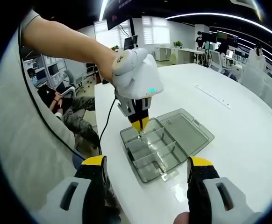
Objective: Insert the divider into the dual guide fixture by aligning both edges with the guide slots and pushing it downward to the bottom, including one-sided entry, uneven engagement, binding, and posture correction.
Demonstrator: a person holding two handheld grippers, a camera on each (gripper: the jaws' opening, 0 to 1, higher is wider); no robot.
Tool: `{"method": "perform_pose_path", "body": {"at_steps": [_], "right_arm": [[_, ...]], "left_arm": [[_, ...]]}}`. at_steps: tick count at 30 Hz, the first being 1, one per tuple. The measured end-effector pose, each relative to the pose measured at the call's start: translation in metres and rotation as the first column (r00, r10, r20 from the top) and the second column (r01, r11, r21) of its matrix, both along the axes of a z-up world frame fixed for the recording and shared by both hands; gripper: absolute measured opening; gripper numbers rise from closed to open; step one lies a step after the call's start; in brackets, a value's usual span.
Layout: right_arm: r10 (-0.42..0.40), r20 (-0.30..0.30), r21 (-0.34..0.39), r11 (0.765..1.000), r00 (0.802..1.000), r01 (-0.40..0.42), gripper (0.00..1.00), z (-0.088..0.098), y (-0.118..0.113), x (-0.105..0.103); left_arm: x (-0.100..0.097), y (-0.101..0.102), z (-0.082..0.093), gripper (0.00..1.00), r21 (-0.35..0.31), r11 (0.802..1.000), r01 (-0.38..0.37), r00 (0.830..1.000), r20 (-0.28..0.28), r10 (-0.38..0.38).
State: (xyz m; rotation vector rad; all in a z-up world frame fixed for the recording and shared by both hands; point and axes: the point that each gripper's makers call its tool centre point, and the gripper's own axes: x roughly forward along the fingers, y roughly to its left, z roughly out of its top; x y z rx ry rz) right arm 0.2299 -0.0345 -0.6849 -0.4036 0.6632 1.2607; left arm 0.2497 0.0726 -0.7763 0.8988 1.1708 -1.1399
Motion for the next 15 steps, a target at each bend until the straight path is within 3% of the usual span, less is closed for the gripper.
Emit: {"method": "perform_pose_path", "body": {"at_steps": [15], "right_arm": [[-0.002, 0.002, -0.003, 1.0, 1.0, 0.002, 0.68, 0.0007, -0.0022, 0.0014]], "left_arm": [[-0.0006, 0.0003, -0.0025, 0.0, -0.001, 1.0, -0.006, 1.0, 0.003, 0.006]]}}
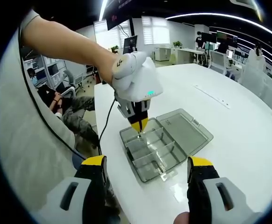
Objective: Insert the divider into the dual guide fixture by aligning both edges with the guide slots and pushing it downward to the bottom, including one-sided entry, uneven engagement, binding, and posture correction.
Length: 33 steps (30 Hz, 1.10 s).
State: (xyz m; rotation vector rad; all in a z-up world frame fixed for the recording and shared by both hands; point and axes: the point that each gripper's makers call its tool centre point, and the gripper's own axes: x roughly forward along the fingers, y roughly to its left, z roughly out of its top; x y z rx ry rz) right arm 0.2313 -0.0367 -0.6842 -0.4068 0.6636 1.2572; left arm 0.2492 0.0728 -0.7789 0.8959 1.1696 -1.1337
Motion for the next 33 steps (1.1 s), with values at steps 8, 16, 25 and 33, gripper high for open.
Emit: {"method": "perform_pose_path", "body": {"at_steps": [8, 16, 25, 33], "right_arm": [[-0.002, 0.001, 0.004, 1.0, 1.0, 0.002, 0.68, 0.0004, 0.001, 0.0007], [-0.004, -0.003, 0.004, 1.0, 1.0, 0.004, 0.68, -0.0006, 0.0014, 0.0003], [-0.005, -0.003, 0.005, 1.0, 1.0, 0.005, 0.68, -0.0013, 0.0017, 0.0002], [-0.01, -0.004, 0.006, 1.0, 1.0, 0.01, 0.68, -0.0014, 0.0008, 0.0007]], "left_arm": [[0.0004, -0.0004, -0.0014, 0.0, -0.006, 1.0, -0.008, 1.0, -0.002, 0.008], [0.001, -0.0003, -0.0021, 0.0, -0.012, 1.0, -0.011, 1.0, -0.006, 0.011], [0.0014, -0.0002, -0.003, 0.0, -0.016, 1.0, -0.027, 1.0, -0.005, 0.026], [0.002, 0.0002, -0.0039, 0.0, -0.021, 0.999, -0.043, 0.999, 0.002, 0.043]]}}
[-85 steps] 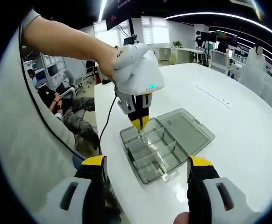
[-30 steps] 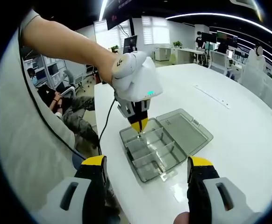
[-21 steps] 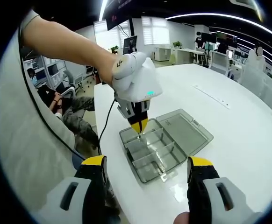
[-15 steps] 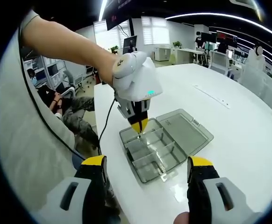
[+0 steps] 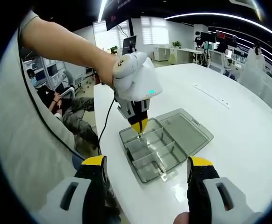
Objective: Insert the divider into the dual guide fixture by aligning both edges with the guide slots and pushing it downward to the bottom, including one-sided entry, uneven engagement, binding, and posture correction.
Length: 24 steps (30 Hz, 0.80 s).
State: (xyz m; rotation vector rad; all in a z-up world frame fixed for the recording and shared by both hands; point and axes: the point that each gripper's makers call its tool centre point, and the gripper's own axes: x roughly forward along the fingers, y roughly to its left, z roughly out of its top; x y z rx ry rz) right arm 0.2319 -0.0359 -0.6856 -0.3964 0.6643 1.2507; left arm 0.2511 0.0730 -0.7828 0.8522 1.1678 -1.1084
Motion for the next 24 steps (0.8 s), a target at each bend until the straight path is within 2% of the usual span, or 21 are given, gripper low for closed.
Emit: {"method": "perform_pose_path", "body": {"at_steps": [12, 24], "right_arm": [[0.001, -0.001, -0.002, 1.0, 1.0, -0.001, 0.67, 0.0001, -0.0013, -0.0024], [0.001, -0.002, 0.0, 1.0, 1.0, -0.001, 0.67, -0.0005, -0.0025, -0.0039]], "left_arm": [[-0.0001, 0.0009, 0.0004, 0.0, -0.014, 0.997, -0.072, 0.997, -0.004, 0.072], [-0.0001, 0.0002, -0.0005, 0.0, -0.011, 0.998, -0.068, 0.998, 0.006, 0.068]]}}
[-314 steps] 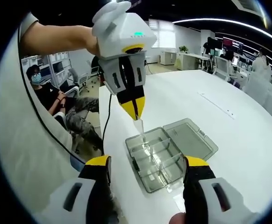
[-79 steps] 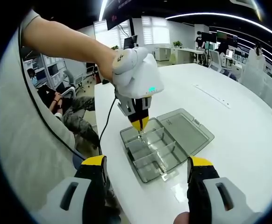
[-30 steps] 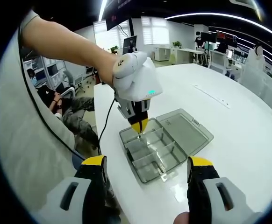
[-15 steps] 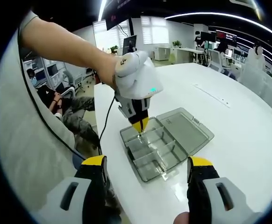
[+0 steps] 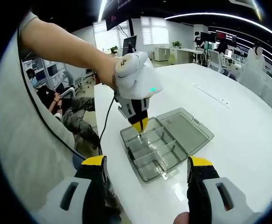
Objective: Insert the divider into the dual guide fixture by aligning both edges with the guide slots and pushing it downward to the bottom, including one-sided entry, uneven engagement, binding, and posture correction.
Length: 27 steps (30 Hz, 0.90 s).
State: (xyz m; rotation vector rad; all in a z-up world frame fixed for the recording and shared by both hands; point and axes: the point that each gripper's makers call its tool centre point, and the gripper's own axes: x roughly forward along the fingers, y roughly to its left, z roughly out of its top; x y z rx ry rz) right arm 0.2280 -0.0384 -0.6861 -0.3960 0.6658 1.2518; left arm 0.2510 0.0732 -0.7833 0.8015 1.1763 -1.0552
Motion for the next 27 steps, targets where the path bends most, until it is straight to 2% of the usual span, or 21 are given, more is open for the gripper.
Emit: {"method": "perform_pose_path", "body": {"at_steps": [15, 27], "right_arm": [[-0.001, 0.005, 0.001, 1.0, 1.0, 0.001, 0.67, 0.002, -0.0029, 0.0019], [0.003, 0.002, 0.005, 1.0, 1.0, -0.003, 0.67, 0.0017, -0.0027, 0.0011]], "left_arm": [[0.0017, 0.0006, -0.0002, 0.0, 0.012, 1.0, -0.002, 1.0, 0.013, 0.002], [0.0002, 0.0007, -0.0004, 0.0, 0.01, 1.0, 0.001, 1.0, 0.002, -0.001]]}}
